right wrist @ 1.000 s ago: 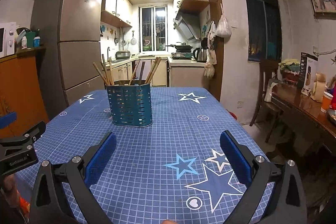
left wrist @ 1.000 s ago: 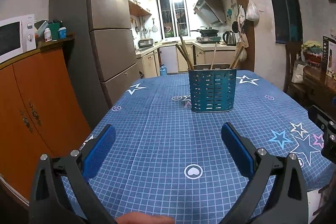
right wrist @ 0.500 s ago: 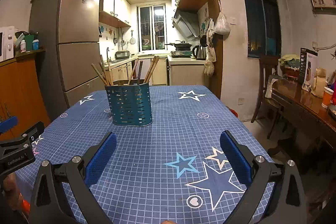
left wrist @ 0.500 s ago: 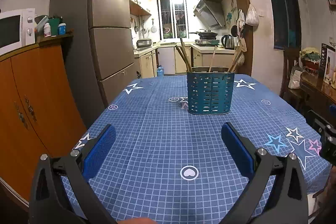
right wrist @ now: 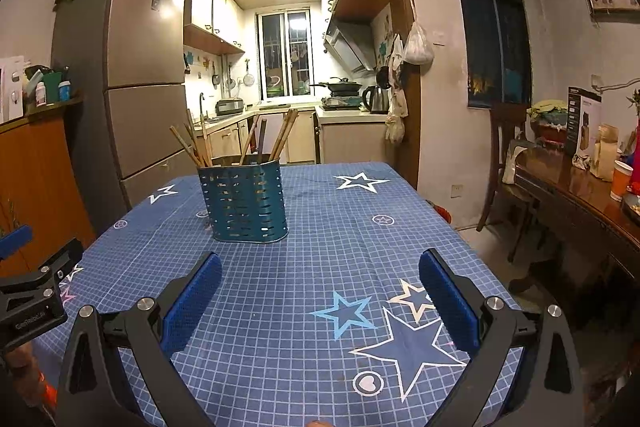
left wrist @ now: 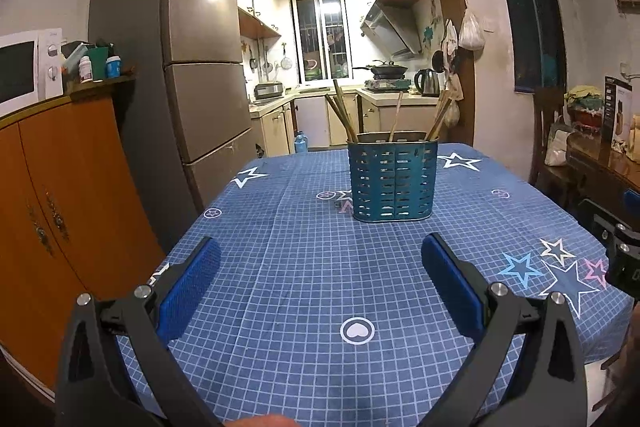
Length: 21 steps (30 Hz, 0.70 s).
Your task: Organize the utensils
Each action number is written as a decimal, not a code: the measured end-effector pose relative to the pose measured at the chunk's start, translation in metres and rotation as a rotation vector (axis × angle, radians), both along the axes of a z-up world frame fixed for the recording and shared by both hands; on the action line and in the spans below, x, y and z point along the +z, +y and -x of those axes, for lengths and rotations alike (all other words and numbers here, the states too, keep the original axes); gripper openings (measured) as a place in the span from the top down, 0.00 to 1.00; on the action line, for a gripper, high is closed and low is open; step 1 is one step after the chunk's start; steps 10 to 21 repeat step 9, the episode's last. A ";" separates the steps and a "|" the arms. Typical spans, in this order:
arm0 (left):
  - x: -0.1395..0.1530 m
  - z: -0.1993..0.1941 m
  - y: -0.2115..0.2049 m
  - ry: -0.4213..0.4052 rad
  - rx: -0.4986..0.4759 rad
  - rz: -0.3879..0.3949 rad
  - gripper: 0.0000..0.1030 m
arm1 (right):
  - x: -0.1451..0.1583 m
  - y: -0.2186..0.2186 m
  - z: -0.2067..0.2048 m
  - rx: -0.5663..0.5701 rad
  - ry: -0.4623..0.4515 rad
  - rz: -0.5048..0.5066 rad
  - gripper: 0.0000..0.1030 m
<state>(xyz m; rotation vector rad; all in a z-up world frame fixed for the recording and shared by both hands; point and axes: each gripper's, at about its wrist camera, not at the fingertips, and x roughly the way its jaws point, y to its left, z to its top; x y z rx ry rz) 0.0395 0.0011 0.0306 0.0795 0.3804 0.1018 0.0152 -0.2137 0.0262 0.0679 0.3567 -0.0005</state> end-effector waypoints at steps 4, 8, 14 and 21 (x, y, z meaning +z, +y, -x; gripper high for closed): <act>0.001 -0.001 -0.001 0.016 -0.018 0.013 0.06 | 0.003 -0.002 0.001 -0.007 -0.005 -0.006 0.04; 0.001 0.002 -0.005 0.001 -0.014 -0.011 0.06 | 0.004 -0.004 0.002 -0.010 -0.007 -0.010 0.04; 0.001 0.001 -0.006 0.004 -0.017 -0.010 0.06 | 0.004 -0.003 0.001 -0.010 -0.007 -0.010 0.04; 0.001 0.001 -0.006 0.004 -0.017 -0.010 0.06 | 0.004 -0.003 0.001 -0.010 -0.007 -0.010 0.04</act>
